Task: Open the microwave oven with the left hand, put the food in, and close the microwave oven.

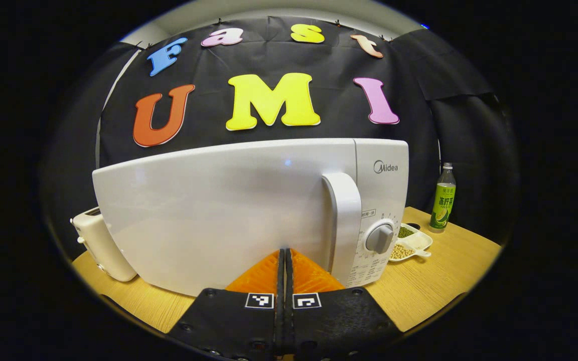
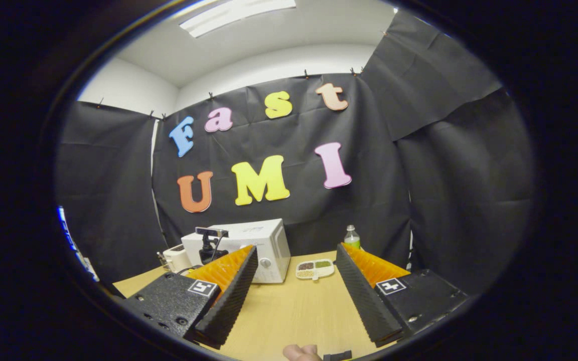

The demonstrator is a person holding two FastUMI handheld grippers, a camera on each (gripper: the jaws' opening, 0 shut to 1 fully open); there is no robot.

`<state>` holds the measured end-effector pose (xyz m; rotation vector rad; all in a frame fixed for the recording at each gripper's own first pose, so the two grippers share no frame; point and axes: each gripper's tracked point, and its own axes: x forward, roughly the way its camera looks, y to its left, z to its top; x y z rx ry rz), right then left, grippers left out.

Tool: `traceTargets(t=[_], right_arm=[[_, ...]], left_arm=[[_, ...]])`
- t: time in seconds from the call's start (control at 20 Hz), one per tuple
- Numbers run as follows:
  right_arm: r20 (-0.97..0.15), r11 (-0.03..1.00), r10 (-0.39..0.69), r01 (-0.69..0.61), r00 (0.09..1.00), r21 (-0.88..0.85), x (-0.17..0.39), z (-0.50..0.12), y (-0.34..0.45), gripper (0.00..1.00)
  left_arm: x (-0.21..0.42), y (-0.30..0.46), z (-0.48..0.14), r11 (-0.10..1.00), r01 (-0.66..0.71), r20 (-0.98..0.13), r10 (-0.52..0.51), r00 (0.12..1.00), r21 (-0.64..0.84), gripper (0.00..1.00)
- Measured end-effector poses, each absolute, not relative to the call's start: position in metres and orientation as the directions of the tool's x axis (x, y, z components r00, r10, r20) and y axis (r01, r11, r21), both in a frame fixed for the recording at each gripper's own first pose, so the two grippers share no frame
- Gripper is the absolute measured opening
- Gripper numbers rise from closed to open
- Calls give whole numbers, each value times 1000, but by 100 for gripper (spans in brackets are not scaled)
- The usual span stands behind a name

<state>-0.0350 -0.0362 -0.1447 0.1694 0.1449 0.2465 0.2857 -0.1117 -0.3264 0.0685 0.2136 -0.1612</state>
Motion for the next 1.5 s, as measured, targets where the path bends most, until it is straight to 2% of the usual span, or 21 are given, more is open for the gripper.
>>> traceTargets(t=[0.25, 0.3, 0.35, 0.45, 0.5, 0.6, 0.65, 0.7, 0.75, 0.8, 0.85, 0.9, 0.95, 1.0, 1.05, 1.1, 1.25, 1.3, 1.4, 1.45, 1.5], right_arm=[[-125, 954, 268, -246, 955, 172, -40, -140, -26, 100], [-131, 953, 271, -247, 954, 174, -40, -141, -25, 90], [-137, 954, 267, -242, 954, 179, -39, -142, -25, 100], [-144, 954, 264, -236, 954, 186, -41, -142, -24, 100], [-147, 954, 263, -234, 954, 188, -42, -142, -22, 100], [-152, 954, 264, -234, 953, 190, -46, -141, -19, 100], [-152, 953, 267, -238, 952, 188, -49, -138, -15, 100], [-152, 953, 272, -243, 950, 182, -51, -137, -13, 90], [-150, 953, 273, -246, 950, 176, -54, -134, -11, 100], [-149, 956, 267, -241, 952, 170, -56, -131, -12, 100], [-146, 960, 253, -229, 957, 163, -57, -129, -15, 90], [-140, 965, 232, -211, 962, 154, -58, -125, -18, 100], [-133, 970, 217, -198, 967, 143, -60, -120, -20, 100], [-124, 972, 208, -192, 970, 134, -62, -116, -19, 100], [-115, 973, 207, -192, 972, 129, -64, -111, -16, 100], [-107, 972, 207, -191, 973, 136, -67, -106, -14, 100], [-69, 956, 252, -238, 965, 174, -80, -88, 1, 100], [-63, 952, 261, -247, 963, 179, -82, -86, 3, 90], [-49, 954, 259, -248, 965, 168, -85, -81, 2, 90], [-39, 956, 256, -247, 966, 159, -86, -78, 3, 100], [-31, 959, 252, -244, 967, 147, -88, -76, 4, 100]], left_arm=[[260, -118, -338, 980, 194, -284, -199, 938, -45, 0], [253, -117, -335, 979, 196, -278, -201, 939, -48, 0], [244, -117, -333, 978, 199, -268, -208, 941, -59, 0], [218, -125, -330, 967, 231, -276, -253, 927, -112, 1], [203, -128, -324, 960, 251, -283, -276, 919, -124, 48], [183, -119, -306, 967, 238, -255, -255, 933, -96, 28], [169, -120, -294, 962, 250, -232, -270, 934, -114, 53], [158, -122, -284, 953, 265, -224, -294, 929, -151, 88], [143, -125, -276, 942, 281, -231, -318, 919, -182, 95], [129, -124, -263, 939, 285, -232, -326, 916, -193, 96], [118, -117, -251, 945, 276, -234, -313, 921, -178, 94], [107, -108, -236, 952, 264, -226, -294, 929, -152, 94], [99, -102, -221, 958, 256, -209, -278, 938, -129, 81], [90, -100, -205, 958, 262, -193, -280, 940, -114, 94], [78, -97, -191, 957, 269, -181, -285, 941, -105, 82], [67, -94, -176, 958, 269, -168, -283, 944, -100, 94], [31, -78, -126, 970, 240, -105, -243, 964, -48, 94], [19, -71, -110, 976, 215, -72, -216, 974, -11, 94], [-6, -64, -90, 983, 176, -21, -175, 984, 53, 94], [-20, -61, -81, 985, 156, 10, -157, 987, 74, 94], [-30, -64, -78, 984, 158, 17, -160, 987, 79, 94]])
